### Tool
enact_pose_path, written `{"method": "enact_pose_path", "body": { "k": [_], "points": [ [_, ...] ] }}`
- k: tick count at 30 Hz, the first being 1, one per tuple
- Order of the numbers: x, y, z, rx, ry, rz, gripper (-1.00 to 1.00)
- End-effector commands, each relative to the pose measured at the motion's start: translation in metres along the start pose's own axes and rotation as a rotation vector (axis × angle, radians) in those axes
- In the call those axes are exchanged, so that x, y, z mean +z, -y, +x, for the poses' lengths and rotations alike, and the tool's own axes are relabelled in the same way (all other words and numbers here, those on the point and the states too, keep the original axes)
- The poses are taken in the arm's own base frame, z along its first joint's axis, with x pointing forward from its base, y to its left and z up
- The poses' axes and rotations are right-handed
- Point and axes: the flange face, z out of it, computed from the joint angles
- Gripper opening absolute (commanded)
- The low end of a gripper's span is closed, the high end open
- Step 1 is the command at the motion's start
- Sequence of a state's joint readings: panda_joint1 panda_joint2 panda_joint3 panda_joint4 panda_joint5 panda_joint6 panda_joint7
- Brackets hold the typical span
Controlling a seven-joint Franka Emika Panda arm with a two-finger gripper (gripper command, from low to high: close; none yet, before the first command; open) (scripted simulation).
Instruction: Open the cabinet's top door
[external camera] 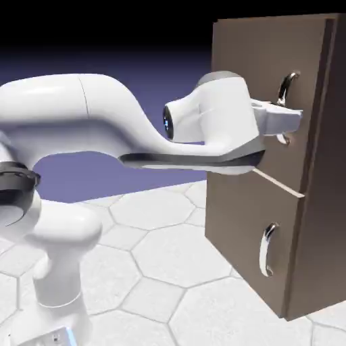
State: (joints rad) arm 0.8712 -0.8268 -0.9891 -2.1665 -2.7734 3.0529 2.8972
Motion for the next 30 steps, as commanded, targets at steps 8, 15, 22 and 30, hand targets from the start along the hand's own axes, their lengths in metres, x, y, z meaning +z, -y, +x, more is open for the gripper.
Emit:
{"method": "enact_pose_path", "body": {
  "k": [8,15,22,30],
  "points": [
    [-0.044,0.014,-0.014,0.0,-0.082,-0.083,-1.0],
    [-0.079,0.028,-0.028,0.0,-0.152,-0.152,-1.0],
    [-0.111,0.044,-0.044,0.0,-0.218,-0.218,-1.0],
    [-0.147,0.067,-0.067,0.0,-0.299,-0.3,-1.0]
  ]
}}
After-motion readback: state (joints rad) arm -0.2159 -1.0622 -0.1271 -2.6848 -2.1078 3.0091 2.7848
